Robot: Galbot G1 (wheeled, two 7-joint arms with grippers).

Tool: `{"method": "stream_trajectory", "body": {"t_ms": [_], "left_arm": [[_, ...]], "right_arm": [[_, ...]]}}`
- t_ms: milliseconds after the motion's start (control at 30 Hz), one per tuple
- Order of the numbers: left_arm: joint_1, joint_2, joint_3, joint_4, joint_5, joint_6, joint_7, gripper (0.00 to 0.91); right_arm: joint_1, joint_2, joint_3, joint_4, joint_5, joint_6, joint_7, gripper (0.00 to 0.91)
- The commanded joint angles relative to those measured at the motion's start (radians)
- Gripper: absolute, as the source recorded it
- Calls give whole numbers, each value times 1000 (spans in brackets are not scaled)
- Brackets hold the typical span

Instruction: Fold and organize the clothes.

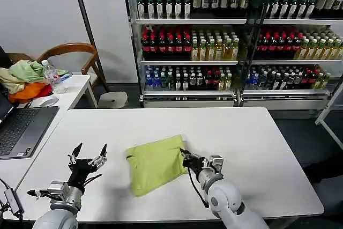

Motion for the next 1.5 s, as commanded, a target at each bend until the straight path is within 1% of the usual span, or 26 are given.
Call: {"method": "stream_trajectory", "body": {"t_ms": [33,300,467,767,833,867,900,933,1100,1200,1300,1367,1433,1500], "left_arm": [[5,-1,7,6,6,-2,-1,907],[-4,-12,41,18,24,-4,-2,907],[-12,-21,51,18,30,-6,-4,907],[-9,-26,64,15,44,-11,-5,907],[-10,-26,64,14,46,-11,-4,907],[-11,-26,65,13,47,-11,-4,907],[-12,-26,66,13,47,-11,-4,907],[-13,-26,68,13,48,-10,-4,907],[-18,-29,78,3,55,-8,-3,907],[-21,-25,86,-12,55,-5,-3,907],[-27,-17,94,-20,82,-34,1,907],[-25,-17,94,-20,107,-68,13,907],[-24,-22,100,-16,134,-98,25,907],[-43,-29,104,4,159,-116,28,907]], "right_arm": [[-34,-14,59,7,-51,63,69,0],[-117,-44,84,102,-46,51,93,0],[-149,-55,82,143,-43,33,83,0],[-164,-63,91,141,-59,29,70,0],[-163,-65,97,137,-70,17,49,0],[-163,-65,97,136,-78,7,46,202],[-163,-69,97,135,-90,3,38,202],[-165,-71,97,138,-94,3,36,907],[-186,-85,119,163,-123,-7,6,907],[-213,-109,145,194,-219,-5,-23,907],[-236,-132,205,228,-289,20,-58,907],[-242,-139,245,241,-299,46,-55,907],[-238,-143,297,244,-324,60,-71,907],[-217,-144,331,226,-342,102,-86,907]]}}
